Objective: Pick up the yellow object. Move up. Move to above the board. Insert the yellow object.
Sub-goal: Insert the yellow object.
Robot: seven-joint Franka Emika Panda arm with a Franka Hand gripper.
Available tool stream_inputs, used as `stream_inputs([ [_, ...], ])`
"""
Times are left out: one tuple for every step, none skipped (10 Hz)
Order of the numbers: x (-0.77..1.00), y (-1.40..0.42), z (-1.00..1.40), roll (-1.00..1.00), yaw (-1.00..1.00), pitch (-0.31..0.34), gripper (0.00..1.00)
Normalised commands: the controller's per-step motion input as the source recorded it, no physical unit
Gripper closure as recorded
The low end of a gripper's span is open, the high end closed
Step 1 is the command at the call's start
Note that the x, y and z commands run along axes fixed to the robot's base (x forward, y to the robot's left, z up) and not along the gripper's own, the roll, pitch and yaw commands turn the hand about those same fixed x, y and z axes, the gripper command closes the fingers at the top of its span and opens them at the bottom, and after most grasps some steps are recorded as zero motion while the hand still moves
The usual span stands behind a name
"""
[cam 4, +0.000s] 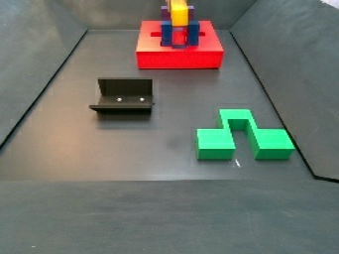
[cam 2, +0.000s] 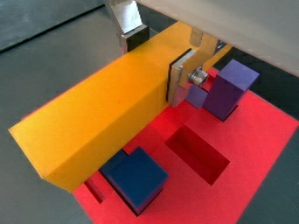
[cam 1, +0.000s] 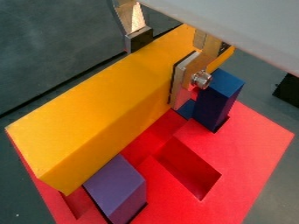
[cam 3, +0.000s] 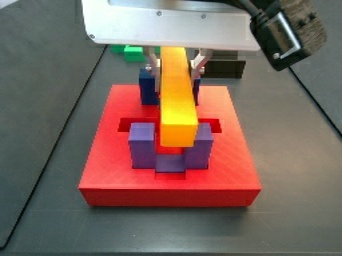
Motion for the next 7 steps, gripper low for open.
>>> stream_inputs([
  [-0.08, -0.09, 0.0, -0.03, -0.02, 0.0, 1.0],
  [-0.01, -0.09, -0.04, -0.01, -0.03, 0.0, 1.0],
  [0.0, -0.06, -0.1, 0.0, -0.07, 0.0, 1.0],
  [-0.02, 0.0, -0.14, 0.0, -0.07, 0.0, 1.0],
  [0.0, 0.0, -0.15, 0.0, -0.07, 0.0, 1.0],
  [0.0, 0.0, -0.21, 0.0, -0.07, 0.0, 1.0],
  [0.0, 0.0, -0.3, -0.03, -0.04, 0.0, 1.0],
])
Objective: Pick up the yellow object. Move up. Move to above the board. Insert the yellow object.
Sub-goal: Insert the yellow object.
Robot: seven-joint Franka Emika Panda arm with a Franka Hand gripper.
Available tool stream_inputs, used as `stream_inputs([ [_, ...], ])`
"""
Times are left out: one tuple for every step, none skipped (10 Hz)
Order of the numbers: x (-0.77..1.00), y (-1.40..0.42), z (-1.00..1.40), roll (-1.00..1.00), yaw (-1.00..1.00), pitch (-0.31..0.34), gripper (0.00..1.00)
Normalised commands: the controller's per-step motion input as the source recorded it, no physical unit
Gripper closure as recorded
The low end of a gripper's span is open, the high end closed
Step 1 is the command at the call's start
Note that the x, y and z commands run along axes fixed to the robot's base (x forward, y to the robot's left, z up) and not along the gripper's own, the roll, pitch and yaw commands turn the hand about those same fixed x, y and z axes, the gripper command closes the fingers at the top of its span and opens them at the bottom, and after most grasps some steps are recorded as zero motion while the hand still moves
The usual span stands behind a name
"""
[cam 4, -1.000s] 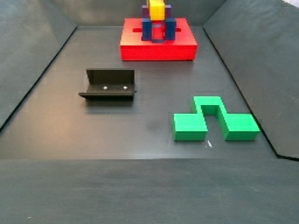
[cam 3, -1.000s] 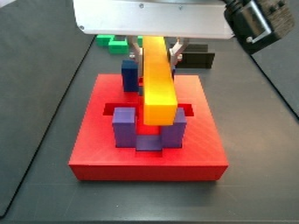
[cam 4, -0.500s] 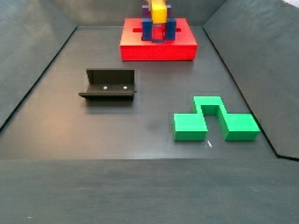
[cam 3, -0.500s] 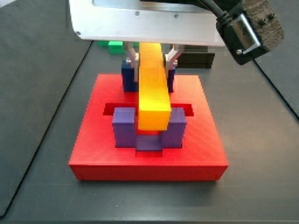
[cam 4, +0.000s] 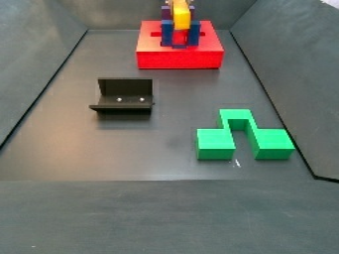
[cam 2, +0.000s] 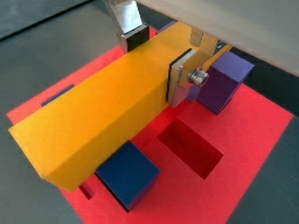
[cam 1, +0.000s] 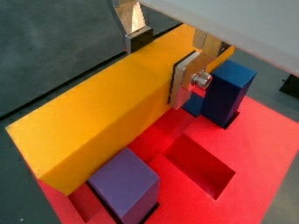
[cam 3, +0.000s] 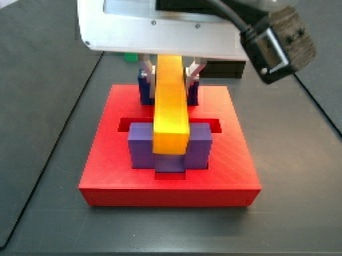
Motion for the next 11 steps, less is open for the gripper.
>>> stream_inputs([
  [0.07, 0.0, -0.33, -0.05, 0.0, 0.0, 1.0],
  [0.08, 0.0, -0.27, -0.06, 0.0, 0.0, 1.0],
  [0.05, -0.01, -0.23, -0.05, 0.0, 0.0, 1.0],
  [0.03, -0.01, -0.21, -0.05, 0.0, 0.0, 1.0],
  [0.02, -0.05, -0.19, -0.04, -0.01, 0.0, 1.0],
  [0.01, -0.09, -0.26, 0.0, -0.01, 0.0, 1.0],
  [0.03, -0.09, -0.31, 0.0, 0.0, 0.0, 1.0],
  [0.01, -0.05, -0.36, 0.02, 0.0, 0.0, 1.0],
  [0.04, 0.0, -0.34, 0.03, 0.0, 0.0, 1.0],
  [0.04, 0.0, -0.31, 0.03, 0.0, 0.0, 1.0],
  [0.0, 0.15, -0.21, 0.0, -0.01, 0.0, 1.0],
])
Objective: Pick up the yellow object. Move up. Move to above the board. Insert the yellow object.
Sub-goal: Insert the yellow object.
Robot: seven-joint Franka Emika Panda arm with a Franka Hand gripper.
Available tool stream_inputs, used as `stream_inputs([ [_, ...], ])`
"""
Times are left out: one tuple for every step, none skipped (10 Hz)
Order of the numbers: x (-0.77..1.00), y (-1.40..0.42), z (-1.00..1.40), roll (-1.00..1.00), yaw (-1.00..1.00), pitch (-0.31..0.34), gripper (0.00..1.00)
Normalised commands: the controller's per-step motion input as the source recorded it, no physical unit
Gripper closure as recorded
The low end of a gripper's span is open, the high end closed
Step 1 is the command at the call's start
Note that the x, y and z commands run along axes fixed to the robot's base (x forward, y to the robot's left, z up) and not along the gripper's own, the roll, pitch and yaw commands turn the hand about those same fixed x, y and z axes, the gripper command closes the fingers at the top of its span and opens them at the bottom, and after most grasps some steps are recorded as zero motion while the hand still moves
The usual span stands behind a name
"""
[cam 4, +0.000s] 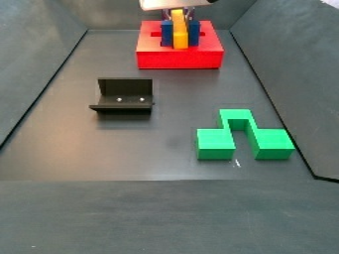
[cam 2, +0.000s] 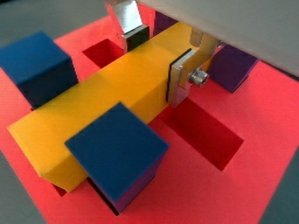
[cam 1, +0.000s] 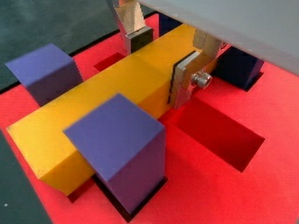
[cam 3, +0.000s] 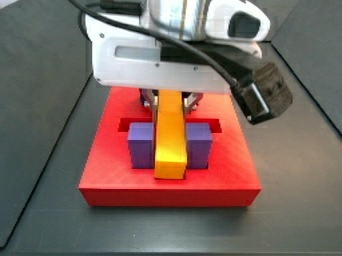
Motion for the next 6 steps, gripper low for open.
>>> stream_inputs([
  [0.0, 0.1, -0.13, 0.0, -0.01, 0.0, 1.0],
  [0.0, 0.05, -0.1, 0.0, -0.01, 0.0, 1.0],
  [0.0, 0.0, -0.07, 0.04, -0.04, 0.0, 1.0],
  [-0.03, -0.03, -0.1, 0.0, -0.03, 0.0, 1.0],
  [-0.05, -0.08, -0.3, -0.04, -0.03, -0.003, 1.0],
  [-0.04, -0.03, -0.32, -0.04, -0.05, -0.006, 1.0],
])
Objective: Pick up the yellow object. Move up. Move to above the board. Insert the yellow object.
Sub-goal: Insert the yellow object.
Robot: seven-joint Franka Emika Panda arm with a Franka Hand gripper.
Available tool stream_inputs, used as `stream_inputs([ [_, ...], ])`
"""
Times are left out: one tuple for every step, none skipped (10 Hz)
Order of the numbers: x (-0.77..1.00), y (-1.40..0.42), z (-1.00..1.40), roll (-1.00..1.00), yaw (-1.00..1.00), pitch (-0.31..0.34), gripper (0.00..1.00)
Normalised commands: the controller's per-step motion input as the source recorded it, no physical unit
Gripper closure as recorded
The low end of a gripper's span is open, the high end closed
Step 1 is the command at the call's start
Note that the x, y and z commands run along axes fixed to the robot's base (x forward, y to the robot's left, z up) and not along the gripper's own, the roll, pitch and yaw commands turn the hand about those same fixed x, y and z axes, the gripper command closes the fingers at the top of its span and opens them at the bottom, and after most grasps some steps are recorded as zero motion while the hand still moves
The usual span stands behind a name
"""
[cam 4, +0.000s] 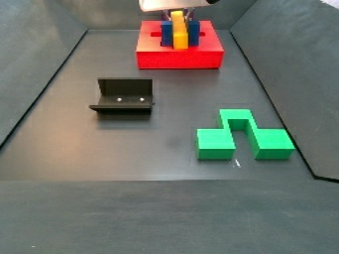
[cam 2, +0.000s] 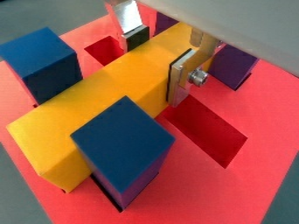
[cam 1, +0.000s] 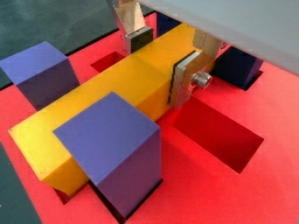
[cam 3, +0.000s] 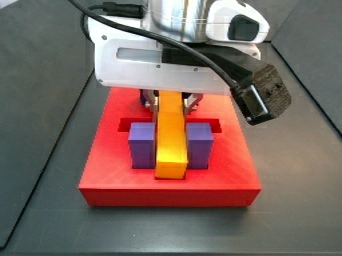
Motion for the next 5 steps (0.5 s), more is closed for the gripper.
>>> stream_inputs([
  [0.0, 0.0, -0.31, -0.03, -0.03, 0.0, 1.0],
  [-0.09, 0.0, -0.32, -0.05, 0.0, 0.0, 1.0],
  [-0.05, 0.08, -0.28, -0.01, 0.0, 0.0, 1.0],
  [-0.15, 0.12, -0.23, 0.0, 0.0, 0.0, 1.0],
  [-0.25, 0.09, -0.21, 0.02, 0.02, -0.003, 1.0],
])
